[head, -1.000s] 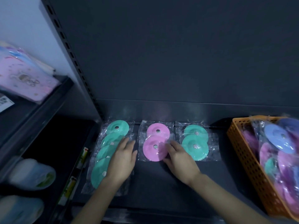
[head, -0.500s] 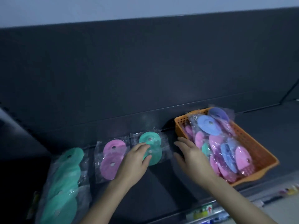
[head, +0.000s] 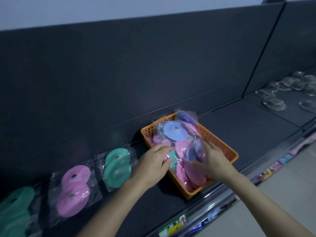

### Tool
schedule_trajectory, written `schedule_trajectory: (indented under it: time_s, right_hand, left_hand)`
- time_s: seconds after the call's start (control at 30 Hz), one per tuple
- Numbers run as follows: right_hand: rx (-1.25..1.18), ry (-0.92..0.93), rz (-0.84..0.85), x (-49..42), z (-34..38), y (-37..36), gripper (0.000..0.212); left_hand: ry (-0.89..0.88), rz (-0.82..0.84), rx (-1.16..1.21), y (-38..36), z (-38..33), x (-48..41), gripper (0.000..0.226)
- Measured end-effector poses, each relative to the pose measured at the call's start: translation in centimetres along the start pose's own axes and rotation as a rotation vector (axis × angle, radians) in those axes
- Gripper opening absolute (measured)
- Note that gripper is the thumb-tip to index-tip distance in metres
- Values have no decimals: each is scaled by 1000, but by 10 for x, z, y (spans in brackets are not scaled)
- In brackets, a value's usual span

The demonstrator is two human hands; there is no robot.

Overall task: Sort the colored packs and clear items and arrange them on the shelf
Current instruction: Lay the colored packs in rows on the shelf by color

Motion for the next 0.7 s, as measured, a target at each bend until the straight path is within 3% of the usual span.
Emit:
schedule_trajectory:
  time_s: [0.13, 0.2, 0.27, 0.33, 0.47, 0.57, 0.7]
  right_hand:
    - [26, 46, 190, -5, -5, -9, 132]
    - [28, 70, 223, -7, -3, -12, 134]
    - [18, 75, 201, -11, -6, -11, 113]
    - [3, 89, 161, -15, -10, -6, 76]
    - [-133, 82, 120, -18, -18, 4, 29]
    - [-214, 21, 37, -20, -27, 12, 12]
    - [-194, 13, 19, -22, -29, 10, 19]
  left_hand:
    - [-4, 47, -10, -18, -10, -20, 38]
    - [13, 32, -28, -25, -10, -24, 38]
    - [36, -44, -64, -27, -8, -25, 41]
    - [68, -130, -107, -27, -2, -25, 45]
    - [176, -119, -145, -36, 12, -22, 43]
    - [190, -138, -123, -39, 14, -23, 40]
    - [175, -133, -83, -40, 11, -27, 39]
Point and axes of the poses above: each hand's wrist, its own x-axis away from the middle knuckle, its own y-axis out of the back of the hand, z = x × y, the point moved 4 cm from there along -x, towards the middle knuckle, and after that the axes turned 11 degrees about x, right-handed, at the moved point
